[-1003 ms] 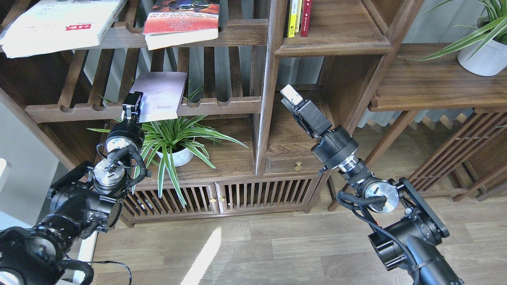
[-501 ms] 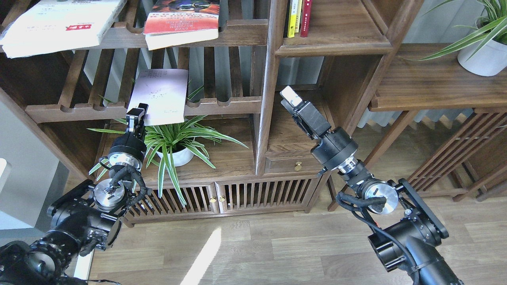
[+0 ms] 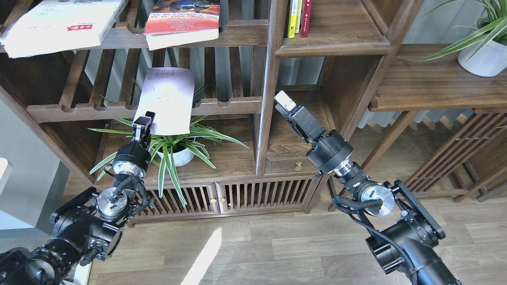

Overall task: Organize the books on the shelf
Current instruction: 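Lift the white book upright off the shelf with the left gripper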

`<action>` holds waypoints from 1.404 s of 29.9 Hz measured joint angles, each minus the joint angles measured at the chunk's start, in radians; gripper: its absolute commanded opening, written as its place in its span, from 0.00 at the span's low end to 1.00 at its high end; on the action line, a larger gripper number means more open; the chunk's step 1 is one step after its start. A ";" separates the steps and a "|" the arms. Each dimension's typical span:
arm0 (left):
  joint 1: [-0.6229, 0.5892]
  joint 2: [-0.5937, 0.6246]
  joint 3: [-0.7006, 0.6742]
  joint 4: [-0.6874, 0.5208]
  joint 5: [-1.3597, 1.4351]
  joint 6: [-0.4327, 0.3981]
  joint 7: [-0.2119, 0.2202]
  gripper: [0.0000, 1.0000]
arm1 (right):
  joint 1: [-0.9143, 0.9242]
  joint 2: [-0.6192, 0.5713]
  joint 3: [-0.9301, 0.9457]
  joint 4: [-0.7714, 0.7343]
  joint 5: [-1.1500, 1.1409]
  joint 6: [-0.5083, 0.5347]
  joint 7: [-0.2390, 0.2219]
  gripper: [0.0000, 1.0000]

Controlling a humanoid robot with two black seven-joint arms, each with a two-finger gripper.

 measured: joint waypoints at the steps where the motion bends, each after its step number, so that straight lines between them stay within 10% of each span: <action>1: 0.002 0.000 0.000 -0.002 0.000 0.000 -0.001 0.03 | -0.001 0.000 -0.006 0.000 0.000 0.000 0.000 0.99; 42: 0.230 0.012 -0.083 -0.549 0.284 0.001 -0.012 0.02 | -0.058 0.002 -0.112 -0.009 -0.002 0.000 0.000 0.99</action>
